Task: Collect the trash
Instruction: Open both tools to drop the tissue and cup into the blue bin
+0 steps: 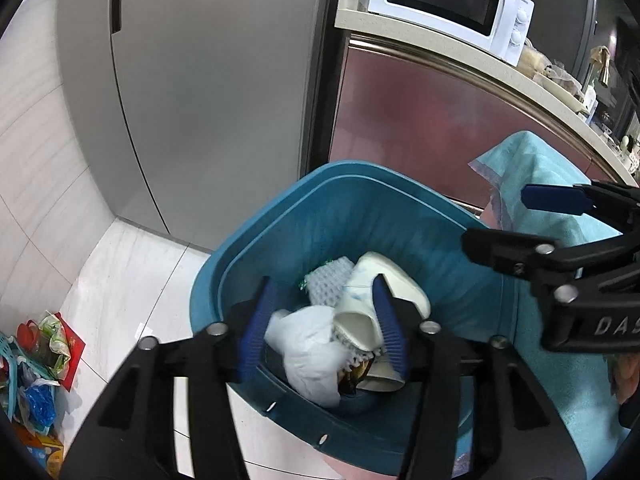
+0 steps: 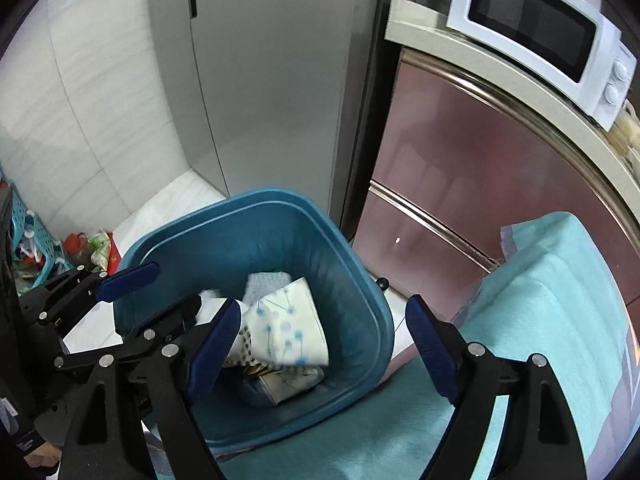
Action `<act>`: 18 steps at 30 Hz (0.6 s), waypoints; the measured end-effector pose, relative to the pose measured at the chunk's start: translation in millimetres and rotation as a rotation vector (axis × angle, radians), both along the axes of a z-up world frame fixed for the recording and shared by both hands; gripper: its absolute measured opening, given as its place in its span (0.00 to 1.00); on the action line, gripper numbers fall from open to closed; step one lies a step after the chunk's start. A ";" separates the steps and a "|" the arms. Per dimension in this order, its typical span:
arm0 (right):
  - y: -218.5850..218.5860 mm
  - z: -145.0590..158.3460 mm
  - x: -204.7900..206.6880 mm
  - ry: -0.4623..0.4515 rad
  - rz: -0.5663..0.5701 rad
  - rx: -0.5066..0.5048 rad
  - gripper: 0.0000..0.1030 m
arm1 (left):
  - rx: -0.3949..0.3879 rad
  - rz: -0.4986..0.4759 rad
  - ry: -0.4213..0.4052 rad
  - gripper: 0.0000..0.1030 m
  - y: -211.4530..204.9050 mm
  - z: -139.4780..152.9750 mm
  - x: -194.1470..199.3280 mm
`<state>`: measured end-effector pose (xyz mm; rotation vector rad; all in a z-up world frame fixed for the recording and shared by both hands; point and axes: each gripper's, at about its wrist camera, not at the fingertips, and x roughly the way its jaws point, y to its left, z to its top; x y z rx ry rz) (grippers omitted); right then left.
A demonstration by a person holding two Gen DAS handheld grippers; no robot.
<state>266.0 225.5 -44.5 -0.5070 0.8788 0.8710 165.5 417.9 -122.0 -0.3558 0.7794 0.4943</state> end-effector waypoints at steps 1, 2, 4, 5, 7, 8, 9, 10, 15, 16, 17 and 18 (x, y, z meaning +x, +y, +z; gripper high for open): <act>-2.6 1.0 0.9 -0.001 -0.006 0.007 0.79 | 0.004 0.000 -0.003 0.50 -0.7 0.9 -1.2; -5.2 2.4 1.8 -0.003 -0.013 0.014 0.79 | 0.007 0.001 -0.006 0.51 -1.3 1.8 -3.2; -9.6 4.2 3.2 -0.001 -0.023 0.023 0.79 | 0.010 0.003 -0.014 0.51 -2.8 4.6 -4.1; -12.0 5.3 3.2 -0.003 -0.027 0.027 0.79 | 0.011 0.003 -0.017 0.51 -2.3 5.3 -5.8; -15.1 7.4 2.7 -0.004 -0.032 0.034 0.79 | 0.015 0.005 -0.024 0.52 -3.1 7.9 -8.2; -17.6 8.6 2.5 -0.004 -0.035 0.041 0.79 | 0.016 0.008 -0.027 0.54 -3.4 9.1 -9.7; -19.0 9.2 3.7 -0.003 -0.039 0.047 0.79 | 0.017 0.008 -0.029 0.54 -4.1 10.3 -11.2; -21.9 11.3 3.9 -0.003 -0.045 0.058 0.79 | 0.021 0.008 -0.030 0.54 -4.9 11.6 -13.7; -30.8 19.8 0.7 -0.001 -0.051 0.093 0.79 | 0.037 0.019 -0.041 0.59 -7.8 20.5 -23.7; -33.3 22.1 -0.6 -0.001 -0.050 0.101 0.79 | 0.039 0.022 -0.045 0.60 -8.2 23.1 -26.5; -35.8 23.9 -1.5 -0.001 -0.051 0.108 0.79 | 0.043 0.025 -0.049 0.61 -9.1 25.1 -28.5; -38.1 25.1 -2.0 0.000 -0.051 0.114 0.79 | 0.052 0.030 -0.051 0.62 -11.4 28.5 -31.0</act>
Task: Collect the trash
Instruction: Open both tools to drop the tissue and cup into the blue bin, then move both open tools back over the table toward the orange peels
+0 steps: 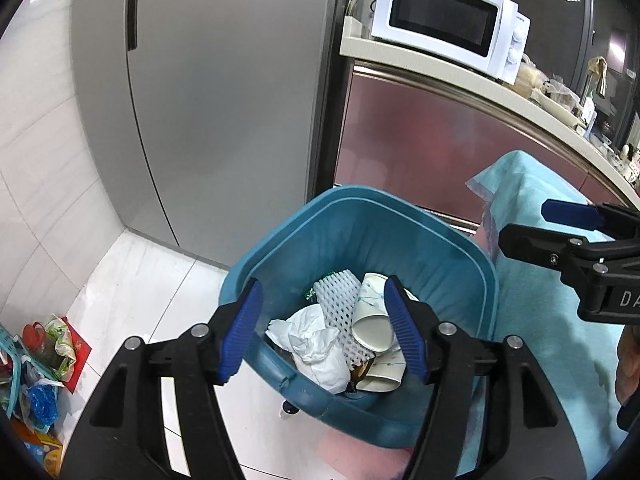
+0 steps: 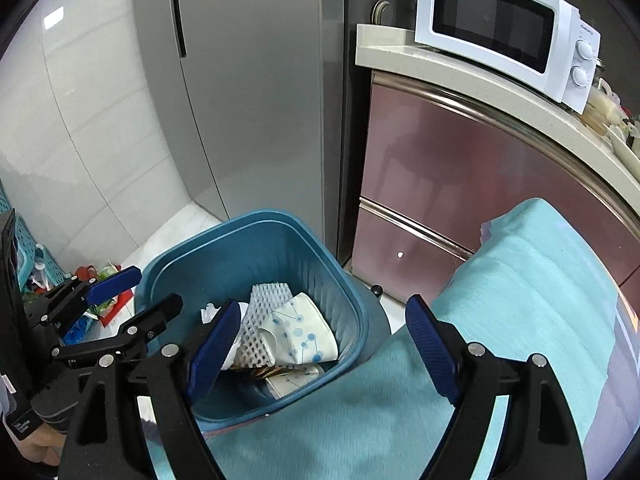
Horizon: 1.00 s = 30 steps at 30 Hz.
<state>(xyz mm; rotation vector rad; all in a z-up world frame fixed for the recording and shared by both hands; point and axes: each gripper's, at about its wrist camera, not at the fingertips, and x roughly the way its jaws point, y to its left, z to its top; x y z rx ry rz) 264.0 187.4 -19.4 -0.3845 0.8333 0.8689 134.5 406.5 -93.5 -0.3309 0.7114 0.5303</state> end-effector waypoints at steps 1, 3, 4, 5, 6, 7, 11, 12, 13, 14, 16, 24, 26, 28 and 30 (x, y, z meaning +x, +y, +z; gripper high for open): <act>-3.6 1.7 -1.2 0.000 -0.002 0.008 0.79 | 0.006 0.000 -0.002 0.62 -2.3 3.1 -1.9; -10.5 4.5 -2.4 0.000 -0.009 0.023 0.79 | 0.019 -0.002 -0.005 0.65 -8.4 9.6 -5.6; -15.5 6.2 -3.2 0.001 -0.014 0.035 0.79 | 0.025 -0.003 -0.008 0.67 -11.1 12.3 -7.8; -19.3 7.4 -3.7 0.002 -0.017 0.043 0.80 | 0.034 -0.003 -0.012 0.70 -15.1 16.5 -10.4; -23.4 8.8 -4.5 0.002 -0.021 0.049 0.80 | 0.042 -0.003 -0.015 0.73 -18.0 20.1 -13.1; -27.7 10.1 -5.7 0.001 -0.024 0.056 0.80 | 0.049 -0.003 -0.022 0.74 -22.6 24.9 -16.5; -47.7 16.0 -12.8 -0.004 -0.041 0.082 0.82 | 0.074 -0.003 -0.037 0.85 -37.8 39.2 -25.5; -53.6 17.8 -15.4 -0.008 -0.046 0.090 0.82 | 0.083 -0.005 -0.044 0.89 -44.2 44.3 -28.9; -58.1 18.7 -17.6 -0.010 -0.050 0.095 0.82 | 0.088 -0.008 -0.046 0.90 -47.5 46.7 -30.0; -64.3 20.3 -20.3 -0.010 -0.055 0.104 0.83 | 0.103 -0.010 -0.049 0.94 -54.2 51.3 -33.1; -75.8 23.0 -26.4 -0.016 -0.060 0.119 0.84 | 0.120 -0.015 -0.054 0.94 -64.1 57.7 -37.7; -127.4 35.7 -54.1 -0.048 -0.093 0.179 0.90 | 0.162 -0.040 -0.069 0.94 -108.0 81.2 -57.5; -141.9 38.6 -62.2 -0.059 -0.105 0.196 0.91 | 0.172 -0.042 -0.068 0.94 -118.4 85.2 -62.6; -156.3 41.2 -70.2 -0.064 -0.112 0.216 0.91 | 0.177 -0.047 -0.073 0.94 -129.2 89.5 -68.8; -169.5 43.8 -78.6 -0.074 -0.121 0.230 0.92 | 0.176 -0.054 -0.081 0.94 -140.2 94.2 -73.6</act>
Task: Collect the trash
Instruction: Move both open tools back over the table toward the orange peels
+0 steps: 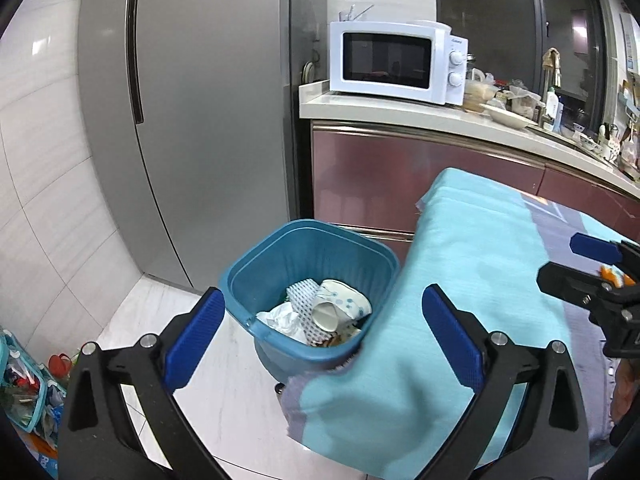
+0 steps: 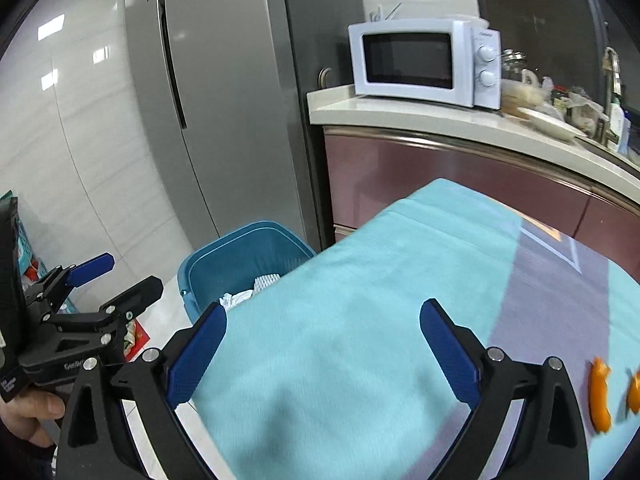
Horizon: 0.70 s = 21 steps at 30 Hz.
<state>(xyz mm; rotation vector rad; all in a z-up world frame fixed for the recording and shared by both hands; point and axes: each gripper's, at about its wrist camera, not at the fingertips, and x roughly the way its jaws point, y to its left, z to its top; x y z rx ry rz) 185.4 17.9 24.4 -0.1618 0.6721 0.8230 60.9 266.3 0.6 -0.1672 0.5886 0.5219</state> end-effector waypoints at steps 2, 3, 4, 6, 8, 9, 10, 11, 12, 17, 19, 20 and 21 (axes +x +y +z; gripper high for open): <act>-16.5 2.6 -9.7 -0.011 -0.015 0.016 0.93 | 0.009 -0.020 -0.008 0.95 -13.8 4.8 -4.2; -26.5 3.9 -14.8 -0.016 -0.027 0.027 0.93 | 0.018 -0.027 -0.012 0.95 -20.9 7.2 -6.5; -33.6 4.9 -18.0 -0.016 -0.035 0.036 0.93 | 0.024 -0.034 -0.016 0.95 -29.0 9.7 -8.6; -47.9 5.9 -24.7 -0.023 -0.053 0.049 0.93 | 0.028 -0.053 -0.021 0.95 -41.8 13.4 -10.9; -63.8 6.0 -32.5 -0.029 -0.075 0.056 0.93 | 0.036 -0.076 -0.022 0.95 -55.7 15.5 -13.1; -69.8 6.2 -35.4 -0.035 -0.084 0.059 0.93 | 0.042 -0.087 -0.022 0.95 -63.7 16.4 -14.6; -78.4 6.2 -39.5 -0.039 -0.100 0.061 0.93 | 0.046 -0.094 -0.025 0.95 -70.2 17.4 -15.8; -85.9 6.2 -42.7 -0.042 -0.109 0.067 0.93 | 0.047 -0.103 -0.025 0.95 -76.7 17.8 -17.0; -92.4 6.3 -45.2 -0.046 -0.122 0.071 0.93 | 0.046 -0.112 -0.024 0.95 -81.5 17.8 -17.7; -129.1 8.9 -66.0 -0.073 -0.197 0.096 0.93 | 0.042 -0.156 -0.032 0.95 -113.6 17.6 -23.7; -143.1 9.3 -72.9 -0.077 -0.224 0.107 0.93 | 0.044 -0.180 -0.029 0.95 -125.3 15.6 -22.5; -149.8 9.5 -76.6 -0.083 -0.236 0.110 0.93 | 0.051 -0.190 -0.025 0.95 -132.7 13.4 -22.3; -154.9 9.6 -80.2 -0.090 -0.249 0.108 0.93 | 0.053 -0.205 -0.020 0.95 -140.2 11.2 -22.3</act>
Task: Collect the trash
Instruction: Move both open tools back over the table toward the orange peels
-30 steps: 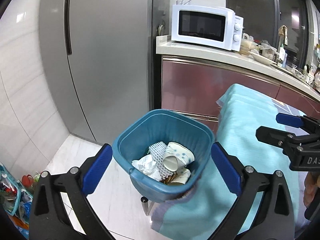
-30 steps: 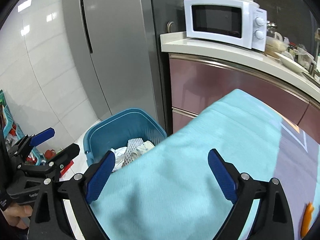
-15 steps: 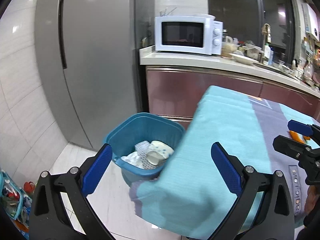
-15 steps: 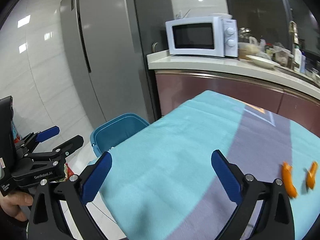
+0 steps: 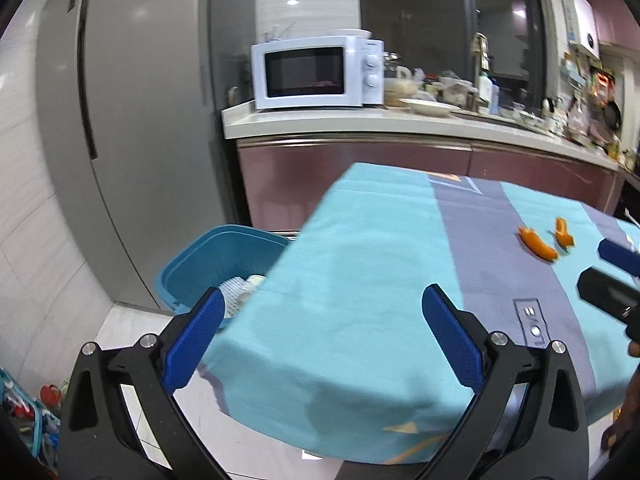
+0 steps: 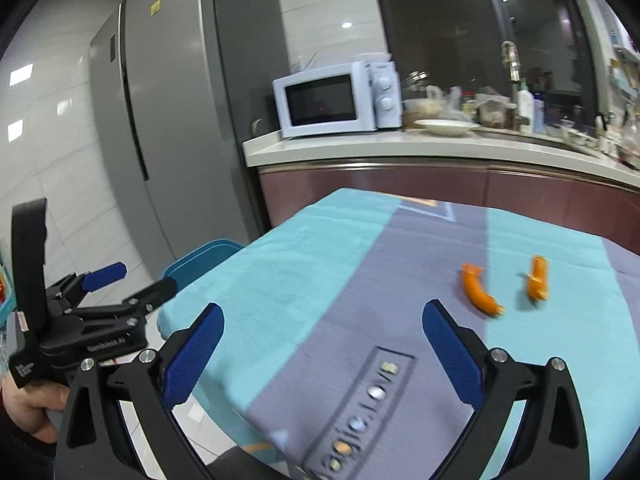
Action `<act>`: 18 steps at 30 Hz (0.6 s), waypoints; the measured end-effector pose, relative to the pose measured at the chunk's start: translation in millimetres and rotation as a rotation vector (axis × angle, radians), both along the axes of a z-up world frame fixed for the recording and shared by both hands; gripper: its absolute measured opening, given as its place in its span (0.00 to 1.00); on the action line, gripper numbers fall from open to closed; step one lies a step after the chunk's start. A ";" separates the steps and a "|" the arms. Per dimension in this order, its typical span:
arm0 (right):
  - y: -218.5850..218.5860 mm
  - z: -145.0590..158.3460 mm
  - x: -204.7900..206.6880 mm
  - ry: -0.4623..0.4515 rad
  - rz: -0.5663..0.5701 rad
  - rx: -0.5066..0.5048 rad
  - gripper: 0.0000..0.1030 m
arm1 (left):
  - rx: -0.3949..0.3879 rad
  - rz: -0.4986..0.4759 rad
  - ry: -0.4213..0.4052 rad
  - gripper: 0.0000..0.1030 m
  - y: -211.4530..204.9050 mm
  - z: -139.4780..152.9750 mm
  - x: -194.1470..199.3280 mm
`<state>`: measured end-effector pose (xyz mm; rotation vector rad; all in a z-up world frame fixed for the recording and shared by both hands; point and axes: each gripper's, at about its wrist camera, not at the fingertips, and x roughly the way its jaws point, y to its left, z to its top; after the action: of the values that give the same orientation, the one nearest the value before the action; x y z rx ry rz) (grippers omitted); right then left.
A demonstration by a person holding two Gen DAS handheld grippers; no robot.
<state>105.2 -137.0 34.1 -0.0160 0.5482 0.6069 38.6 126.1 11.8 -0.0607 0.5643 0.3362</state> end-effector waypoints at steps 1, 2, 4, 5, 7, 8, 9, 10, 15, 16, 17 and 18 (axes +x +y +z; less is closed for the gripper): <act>-8.0 -0.3 -4.7 -0.008 -0.020 -0.005 0.93 | -0.001 -0.012 0.001 0.95 -7.3 -1.9 -0.2; -14.9 -0.8 -8.9 -0.015 -0.037 -0.005 0.93 | -0.004 -0.020 0.001 0.95 -13.4 -4.0 0.2; -28.9 -2.8 -14.3 -0.018 -0.071 -0.007 0.93 | -0.006 -0.050 -0.001 0.95 -26.7 -6.3 -0.5; -35.3 -3.8 -16.6 -0.018 -0.086 -0.004 0.93 | -0.001 -0.072 0.001 0.95 -36.8 -7.9 -0.5; -51.2 -6.0 -22.7 -0.020 -0.132 -0.007 0.93 | 0.003 -0.103 0.002 0.95 -50.6 -9.1 0.9; -57.5 -6.5 -25.3 -0.023 -0.149 -0.007 0.93 | 0.004 -0.120 0.001 0.95 -58.5 -8.9 2.0; -66.4 -7.3 -28.4 -0.025 -0.174 -0.007 0.93 | 0.003 -0.134 -0.001 0.95 -65.0 -8.2 2.9; -71.8 -7.4 -30.1 -0.025 -0.191 -0.008 0.93 | 0.004 -0.149 -0.004 0.95 -70.2 -7.5 4.6; -103.2 -7.8 -40.3 -0.034 -0.278 0.000 0.93 | 0.008 -0.214 -0.011 0.95 -95.8 -3.8 9.3; -108.1 -7.4 -42.5 -0.037 -0.293 0.000 0.93 | 0.007 -0.228 -0.011 0.95 -101.7 -3.9 9.1; -111.4 -7.3 -44.3 -0.039 -0.303 -0.001 0.93 | 0.006 -0.237 -0.012 0.95 -104.6 -3.6 9.1; -114.9 -6.9 -45.4 -0.042 -0.314 0.000 0.93 | 0.007 -0.251 -0.012 0.95 -109.2 -3.5 9.3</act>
<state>59.8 -251.9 27.2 0.0565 0.4976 0.2992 47.9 16.8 8.2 0.0148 0.5516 0.0937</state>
